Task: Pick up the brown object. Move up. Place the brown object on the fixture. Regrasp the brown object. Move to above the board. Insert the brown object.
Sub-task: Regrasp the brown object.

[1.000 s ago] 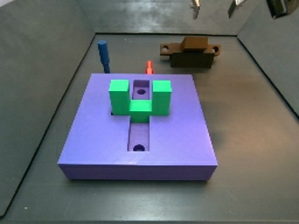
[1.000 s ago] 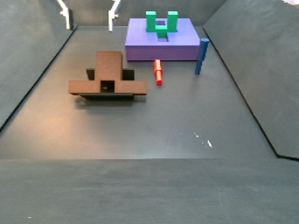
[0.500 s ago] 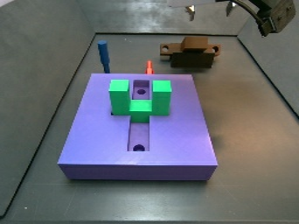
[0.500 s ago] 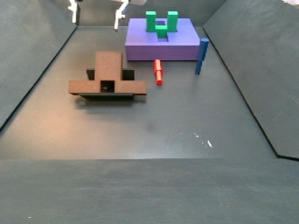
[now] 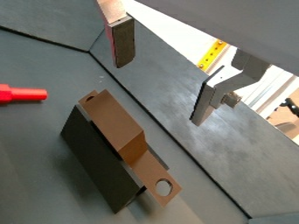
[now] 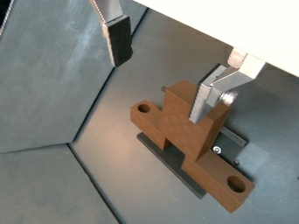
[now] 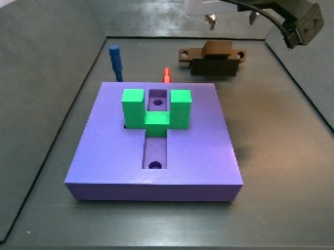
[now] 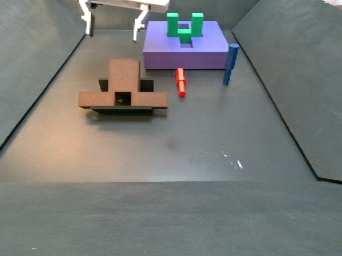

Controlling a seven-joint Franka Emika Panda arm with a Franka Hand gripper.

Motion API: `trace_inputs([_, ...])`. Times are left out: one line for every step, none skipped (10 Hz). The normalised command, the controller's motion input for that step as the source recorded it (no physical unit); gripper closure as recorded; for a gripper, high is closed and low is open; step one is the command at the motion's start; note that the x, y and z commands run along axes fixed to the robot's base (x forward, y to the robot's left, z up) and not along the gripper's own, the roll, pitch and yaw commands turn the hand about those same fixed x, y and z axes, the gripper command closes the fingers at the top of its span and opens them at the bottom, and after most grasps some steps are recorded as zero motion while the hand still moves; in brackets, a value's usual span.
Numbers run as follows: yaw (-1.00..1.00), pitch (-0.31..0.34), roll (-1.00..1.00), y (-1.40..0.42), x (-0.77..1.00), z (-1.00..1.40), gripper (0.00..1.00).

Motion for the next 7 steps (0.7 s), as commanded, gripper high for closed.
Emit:
trace_inputs([0.34,0.931,0.11,-0.02,0.03,-0.01,0.0])
trace_inputs([0.36,0.971,0.27,0.0,0.06,0.0,0.0])
trace_inputs([0.24,1.0,0.25,-0.05,0.05,0.06,0.0])
trace_inputs([0.0,0.729,-0.01,-0.08,0.4,-0.19,0.0])
trace_inputs([0.0,0.011,-0.2,0.0,0.25,-0.31,0.0])
trace_inputs([0.0,-0.131,-0.22,0.0,0.02,-0.39,0.0])
trace_inputs([0.0,-0.094,-0.21,0.0,-0.03,-0.28,0.0])
